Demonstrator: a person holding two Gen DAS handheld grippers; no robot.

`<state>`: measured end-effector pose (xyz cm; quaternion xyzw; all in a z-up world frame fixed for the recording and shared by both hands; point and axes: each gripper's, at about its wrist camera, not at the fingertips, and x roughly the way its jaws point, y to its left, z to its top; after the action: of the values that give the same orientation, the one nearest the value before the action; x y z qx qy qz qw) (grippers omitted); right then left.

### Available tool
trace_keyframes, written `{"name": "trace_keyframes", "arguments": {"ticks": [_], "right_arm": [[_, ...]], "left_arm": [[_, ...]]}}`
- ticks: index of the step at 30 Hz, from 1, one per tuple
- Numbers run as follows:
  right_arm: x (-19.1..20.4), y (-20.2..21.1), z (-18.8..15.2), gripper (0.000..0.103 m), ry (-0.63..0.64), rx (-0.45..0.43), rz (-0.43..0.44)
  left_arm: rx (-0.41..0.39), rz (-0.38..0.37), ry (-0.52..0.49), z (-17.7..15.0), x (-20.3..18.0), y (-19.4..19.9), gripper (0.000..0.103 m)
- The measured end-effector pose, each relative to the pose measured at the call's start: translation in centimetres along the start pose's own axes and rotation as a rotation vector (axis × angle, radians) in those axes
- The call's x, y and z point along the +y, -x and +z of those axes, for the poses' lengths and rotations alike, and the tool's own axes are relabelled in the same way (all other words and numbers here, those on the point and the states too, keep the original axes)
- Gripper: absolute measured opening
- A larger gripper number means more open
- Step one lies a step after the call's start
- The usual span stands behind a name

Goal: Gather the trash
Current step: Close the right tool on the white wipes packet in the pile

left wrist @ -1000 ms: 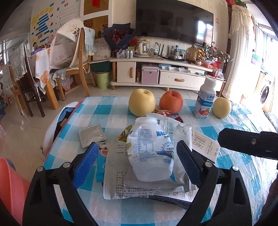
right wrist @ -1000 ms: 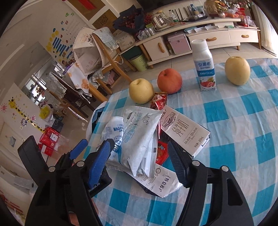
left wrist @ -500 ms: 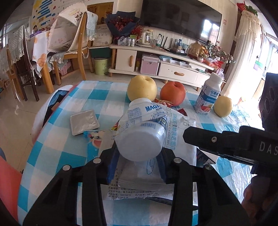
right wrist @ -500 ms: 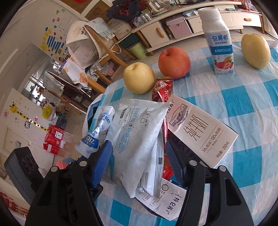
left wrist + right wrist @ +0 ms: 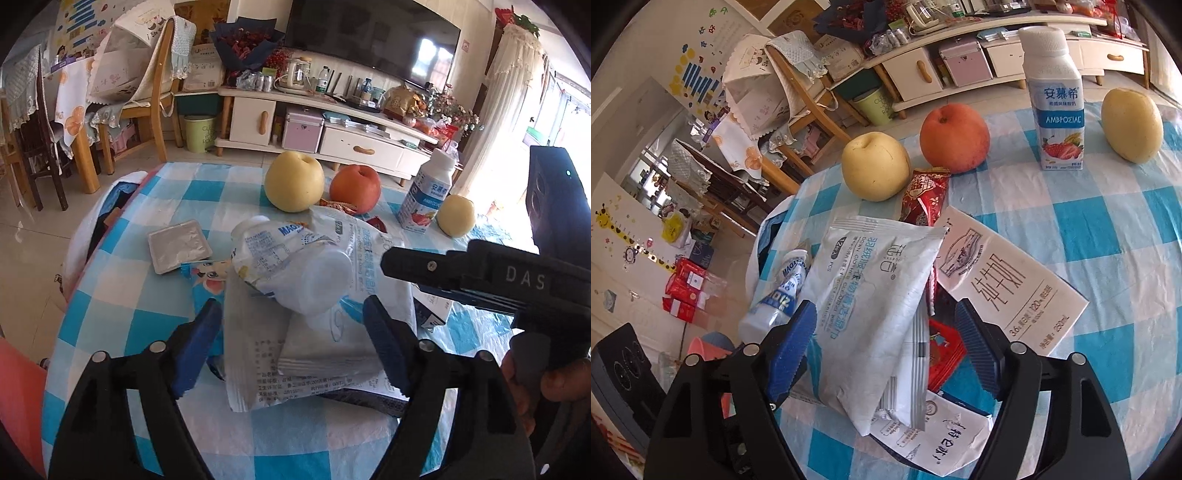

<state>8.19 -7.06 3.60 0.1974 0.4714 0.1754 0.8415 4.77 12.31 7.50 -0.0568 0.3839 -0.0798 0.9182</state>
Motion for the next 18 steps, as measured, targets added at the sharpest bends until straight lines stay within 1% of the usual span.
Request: {"name": "trace_keyframes", "arguments": {"ticks": [2, 3, 7, 9, 12, 15, 18], "right_arm": [[0.1, 0.2, -0.1, 0.08, 0.008, -0.003, 0.0], [0.2, 0.2, -0.1, 0.08, 0.015, -0.006, -0.002], [0.4, 0.3, 0.0, 0.081, 0.017, -0.014, 0.002], [0.5, 0.3, 0.1, 0.081, 0.013, -0.013, 0.009], [0.6, 0.4, 0.3, 0.081, 0.023, -0.02, -0.008], [0.7, 0.6, 0.3, 0.081, 0.037, -0.021, -0.025], [1.0, 0.8, 0.3, 0.081, 0.03, -0.021, -0.027]], "left_arm": [[-0.011, 0.011, 0.013, 0.5, 0.4, 0.0, 0.087], [-0.018, 0.015, 0.032, 0.7, 0.7, 0.0, 0.092], [-0.011, -0.014, 0.124, 1.5, 1.9, -0.8, 0.093], [0.001, -0.008, 0.153, 1.6, 2.2, -1.4, 0.093], [0.032, 0.003, 0.219, 1.6, 3.2, -2.2, 0.093], [0.03, 0.005, 0.258, 1.6, 4.3, -2.0, 0.093], [0.015, 0.048, 0.273, 1.8, 5.8, -1.0, 0.093]]}}
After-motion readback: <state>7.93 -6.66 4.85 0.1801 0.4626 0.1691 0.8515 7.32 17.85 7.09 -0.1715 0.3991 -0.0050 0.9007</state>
